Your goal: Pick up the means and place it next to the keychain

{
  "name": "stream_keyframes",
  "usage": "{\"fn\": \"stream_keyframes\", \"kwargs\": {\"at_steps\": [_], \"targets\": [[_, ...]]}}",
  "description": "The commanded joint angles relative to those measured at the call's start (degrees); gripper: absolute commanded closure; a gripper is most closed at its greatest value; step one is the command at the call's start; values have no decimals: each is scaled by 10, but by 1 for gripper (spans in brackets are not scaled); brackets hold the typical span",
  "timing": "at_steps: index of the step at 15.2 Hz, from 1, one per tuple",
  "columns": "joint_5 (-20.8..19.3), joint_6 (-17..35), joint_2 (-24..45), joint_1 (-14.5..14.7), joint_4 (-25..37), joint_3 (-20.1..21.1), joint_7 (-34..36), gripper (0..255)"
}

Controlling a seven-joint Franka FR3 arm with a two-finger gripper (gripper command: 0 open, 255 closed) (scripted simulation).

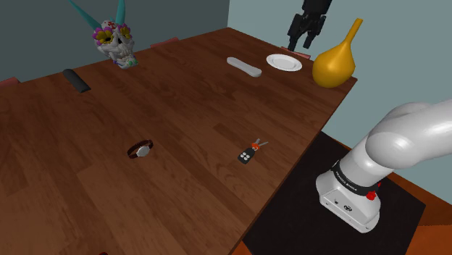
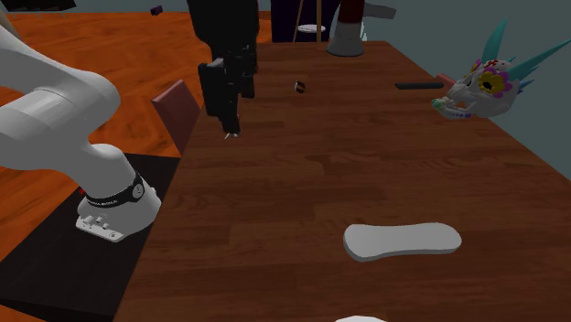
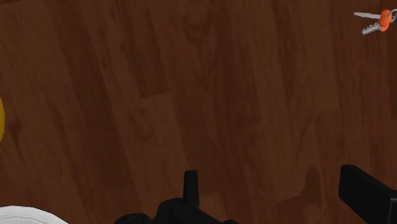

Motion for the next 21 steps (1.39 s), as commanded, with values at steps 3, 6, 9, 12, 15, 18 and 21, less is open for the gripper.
{"fn": "stream_keyframes", "kwargs": {"at_steps": [3, 6, 9, 12, 15, 18, 21], "targets": [[-4, 57, 81, 3, 25, -8, -22, 0], [-4, 91, 144, 6, 55, -14, -38, 0], [-3, 120, 208, 7, 91, -18, -54, 0], [0, 143, 274, 7, 134, -21, -69, 0], [4, 160, 340, 7, 184, -22, -84, 0], [8, 171, 407, 4, 241, -22, -97, 0], [12, 175, 475, 0, 307, -21, -109, 0]]}}
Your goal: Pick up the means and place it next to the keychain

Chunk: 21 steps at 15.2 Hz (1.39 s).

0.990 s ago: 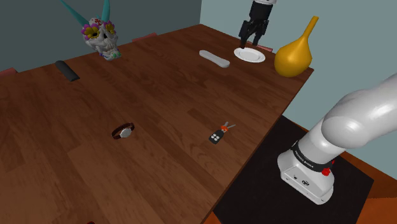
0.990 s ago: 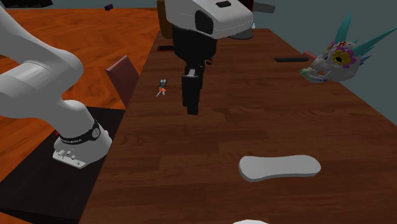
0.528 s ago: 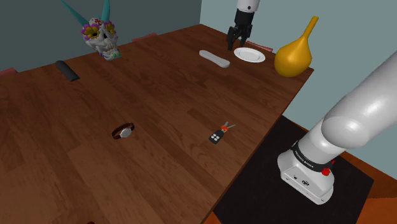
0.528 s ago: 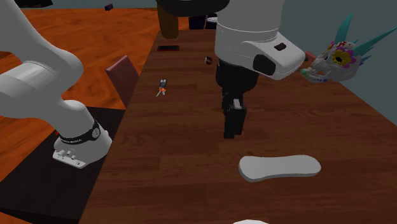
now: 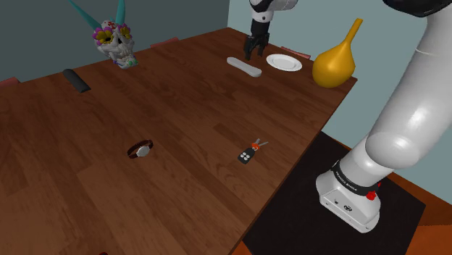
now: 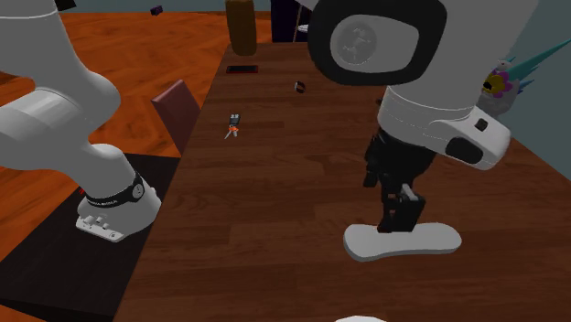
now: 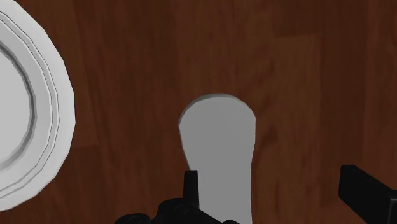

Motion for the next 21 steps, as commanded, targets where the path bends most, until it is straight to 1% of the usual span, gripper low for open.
{"fn": "stream_keyframes", "kwargs": {"at_steps": [1, 5, 13, 20, 21], "targets": [[2, 1, 48, -3, 48, 1, -8, 0], [5, -7, 136, -9, 146, 5, -19, 0], [8, 41, 158, -11, 120, 6, -21, 0], [8, 41, 158, -11, 121, 6, -21, 0], [8, 41, 158, -11, 121, 6, -21, 255]]}}
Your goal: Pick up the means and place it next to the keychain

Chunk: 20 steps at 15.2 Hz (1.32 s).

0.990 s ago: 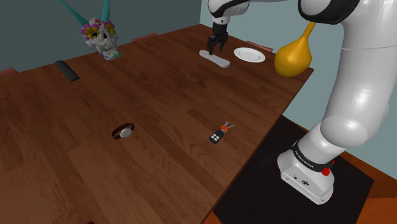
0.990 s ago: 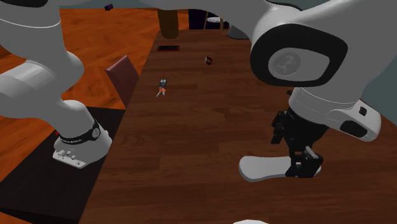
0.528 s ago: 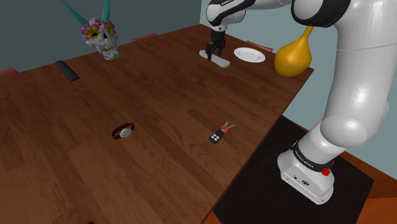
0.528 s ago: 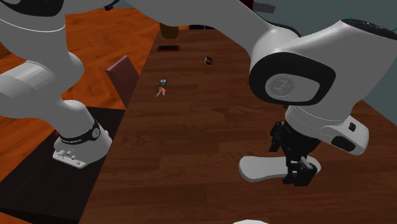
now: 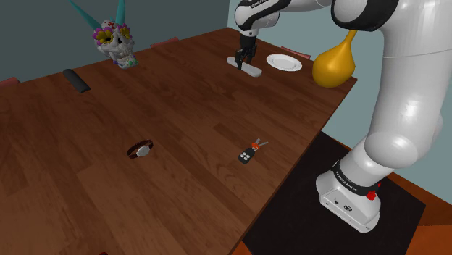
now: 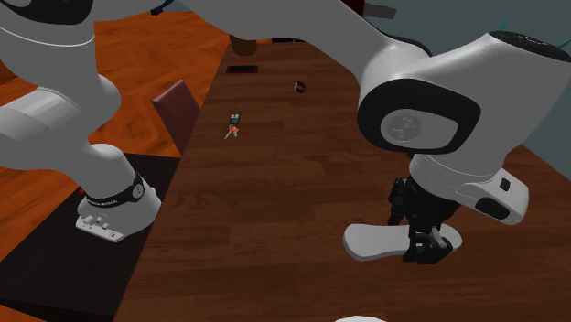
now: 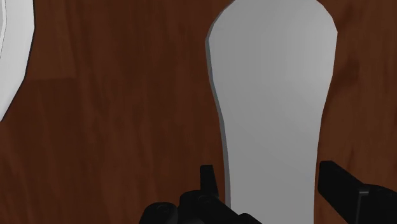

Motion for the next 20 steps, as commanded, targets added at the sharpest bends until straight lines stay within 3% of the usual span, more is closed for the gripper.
{"fn": "stream_keyframes", "kwargs": {"at_steps": [1, 9, 20], "targets": [[0, 0, 0, 0, 0, 0, 0, 255], [0, 0, 0, 0, 0, 0, 0, 255], [-4, -70, -30, 1, 39, -2, 2, 255]]}}
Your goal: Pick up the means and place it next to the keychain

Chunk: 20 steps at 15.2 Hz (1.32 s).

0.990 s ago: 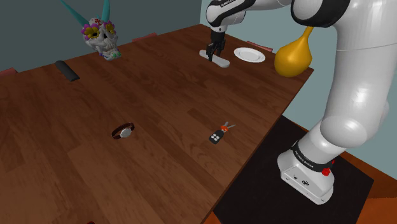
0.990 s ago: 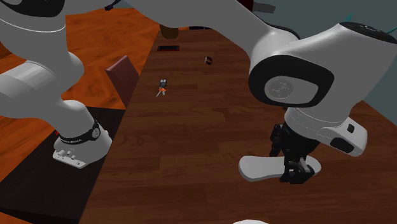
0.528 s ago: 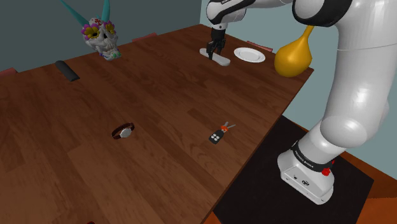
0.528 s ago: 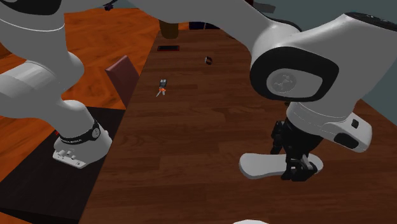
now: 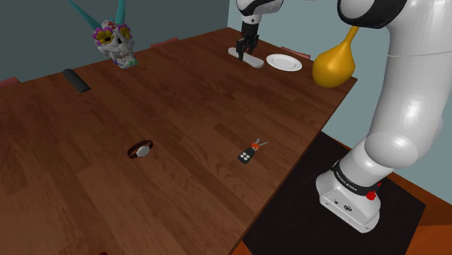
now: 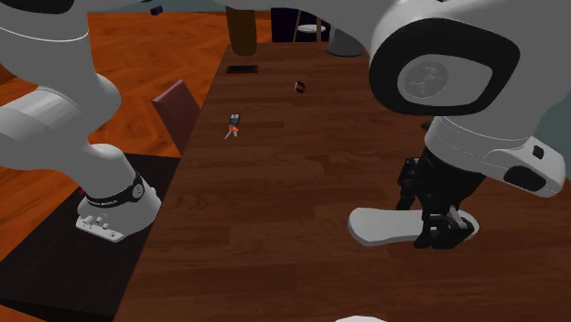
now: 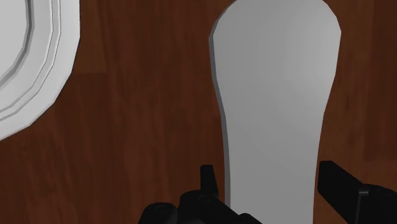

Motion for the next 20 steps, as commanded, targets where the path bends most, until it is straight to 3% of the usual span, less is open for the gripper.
{"fn": "stream_keyframes", "kwargs": {"at_steps": [1, 6, 12, 20], "targets": [[-1, -13, -7, 0, 6, -1, 0, 255], [-2, -44, -16, 0, 28, -1, 1, 255], [-22, 19, -151, 35, -169, 4, 41, 255], [-43, 61, -308, 69, -368, 28, 108, 255]]}}
